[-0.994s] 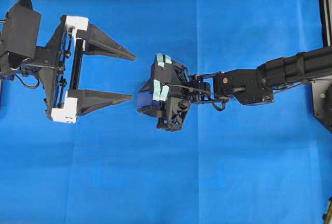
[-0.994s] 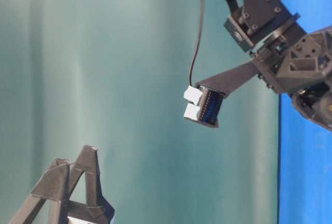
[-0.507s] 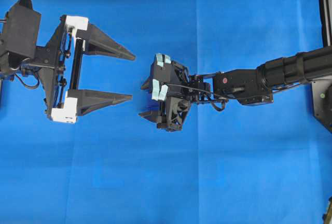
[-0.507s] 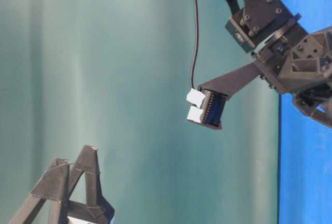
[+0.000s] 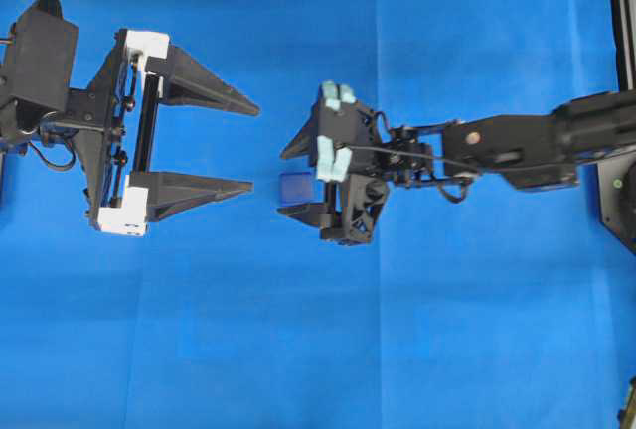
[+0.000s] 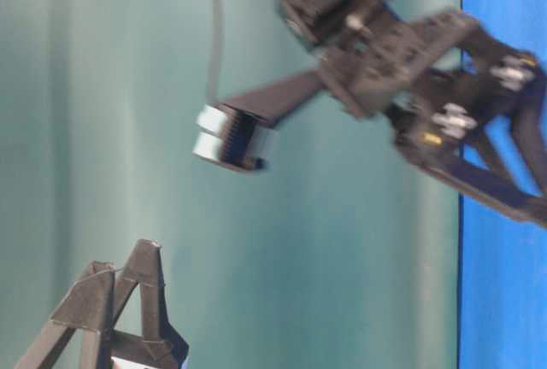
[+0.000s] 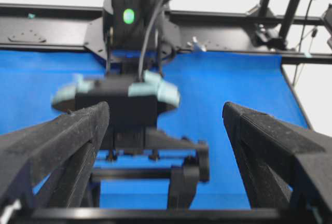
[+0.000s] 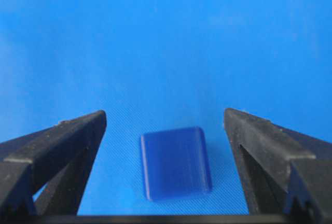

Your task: Handover the blue block to the right arm after grasping it with the left arm, then place it in the designated position.

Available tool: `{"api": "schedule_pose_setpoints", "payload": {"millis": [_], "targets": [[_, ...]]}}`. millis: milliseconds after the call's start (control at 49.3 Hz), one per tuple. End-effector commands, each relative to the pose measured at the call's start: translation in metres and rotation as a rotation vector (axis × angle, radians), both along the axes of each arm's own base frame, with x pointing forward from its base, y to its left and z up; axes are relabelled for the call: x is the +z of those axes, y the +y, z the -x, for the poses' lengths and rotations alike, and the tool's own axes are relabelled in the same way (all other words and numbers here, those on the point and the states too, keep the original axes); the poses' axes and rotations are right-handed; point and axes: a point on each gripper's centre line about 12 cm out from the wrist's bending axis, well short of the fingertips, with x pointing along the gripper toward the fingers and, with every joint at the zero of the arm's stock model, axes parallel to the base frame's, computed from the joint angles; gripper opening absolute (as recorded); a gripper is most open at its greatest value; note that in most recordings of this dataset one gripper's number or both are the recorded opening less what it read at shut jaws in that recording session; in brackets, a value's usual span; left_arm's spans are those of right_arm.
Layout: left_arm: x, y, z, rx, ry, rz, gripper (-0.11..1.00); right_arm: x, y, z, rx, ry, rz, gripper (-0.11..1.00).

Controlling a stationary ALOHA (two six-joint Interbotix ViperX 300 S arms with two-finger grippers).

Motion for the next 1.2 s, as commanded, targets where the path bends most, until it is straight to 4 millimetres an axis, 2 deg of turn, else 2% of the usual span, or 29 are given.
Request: {"api": "schedule_pose_setpoints", "payload": {"millis": [0, 345, 852, 1035, 1177], "targets": [[0.015, 0.000, 0.000, 0.001, -0.044, 0.001, 0.93, 0.035, 0.001, 0.007, 0.012, -0.062, 0.012, 0.91], [0.017, 0.000, -0.001, 0.001, -0.049, 0.002, 0.93, 0.095, 0.000, 0.043, 0.025, -0.084, 0.057, 0.90], [0.019, 0.000, -0.001, 0.001, -0.052, 0.000, 0.93, 0.164, -0.004, 0.096, 0.021, -0.163, 0.112, 0.90], [0.019, 0.000, -0.001, 0.001, -0.052, 0.000, 0.93, 0.177, -0.004, 0.115, 0.019, -0.220, 0.113, 0.90], [0.019, 0.000, -0.001, 0.001, -0.052, 0.000, 0.93, 0.183, -0.004, 0.122, 0.018, -0.252, 0.111, 0.90]]}}
